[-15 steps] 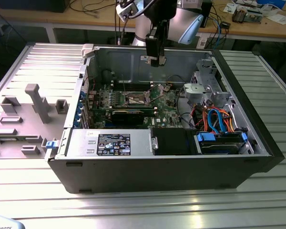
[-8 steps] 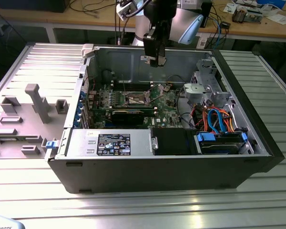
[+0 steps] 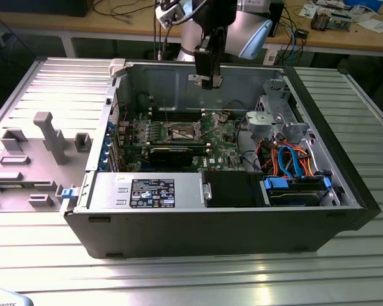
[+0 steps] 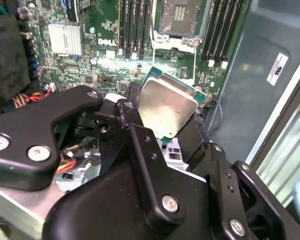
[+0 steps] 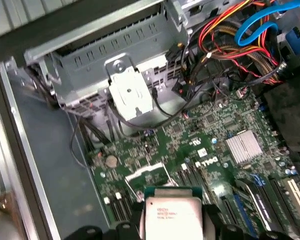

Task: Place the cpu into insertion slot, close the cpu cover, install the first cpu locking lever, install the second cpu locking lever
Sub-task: 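Place the cpu into insertion slot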

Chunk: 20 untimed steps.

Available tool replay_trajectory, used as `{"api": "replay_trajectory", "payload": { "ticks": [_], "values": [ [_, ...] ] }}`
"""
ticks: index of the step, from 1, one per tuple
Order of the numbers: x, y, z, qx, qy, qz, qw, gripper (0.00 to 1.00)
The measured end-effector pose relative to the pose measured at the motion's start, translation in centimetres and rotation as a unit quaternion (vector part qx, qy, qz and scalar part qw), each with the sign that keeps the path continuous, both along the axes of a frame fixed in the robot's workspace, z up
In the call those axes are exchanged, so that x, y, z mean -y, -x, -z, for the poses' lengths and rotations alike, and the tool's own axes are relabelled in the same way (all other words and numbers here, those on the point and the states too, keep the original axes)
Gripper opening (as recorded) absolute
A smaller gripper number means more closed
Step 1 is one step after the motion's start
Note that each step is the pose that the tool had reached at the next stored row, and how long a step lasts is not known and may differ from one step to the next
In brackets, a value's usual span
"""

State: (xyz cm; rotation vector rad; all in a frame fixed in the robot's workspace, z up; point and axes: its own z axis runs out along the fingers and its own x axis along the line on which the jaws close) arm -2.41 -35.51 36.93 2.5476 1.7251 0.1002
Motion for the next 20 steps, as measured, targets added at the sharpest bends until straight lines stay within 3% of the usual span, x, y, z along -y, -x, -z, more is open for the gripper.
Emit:
{"api": "replay_trajectory", "payload": {
  "ticks": [4,7,8,12,13,14,20],
  "values": [
    [0.0,0.0,0.01,0.0,0.0,-0.038,0.99928,0.54],
    [0.0,0.0,0.02,0.0,0.0007,-0.066,0.99781,0.54],
    [0.0,0.0,0.01,-0.0001,0.001,-0.075,0.99718,0.54],
    [0.0,0.0,0.02,-0.0001,0.0022,-0.119,0.99294,0.54],
    [0.0,0.0,0.02,-0.0001,0.0022,-0.123,0.99238,0.54],
    [0.0,0.0,0.02,-0.0001,0.0022,-0.126,0.99206,0.54],
    [0.0,0.0,0.02,-0.0001,0.0022,-0.126,0.99203,0.54]
  ]
}}
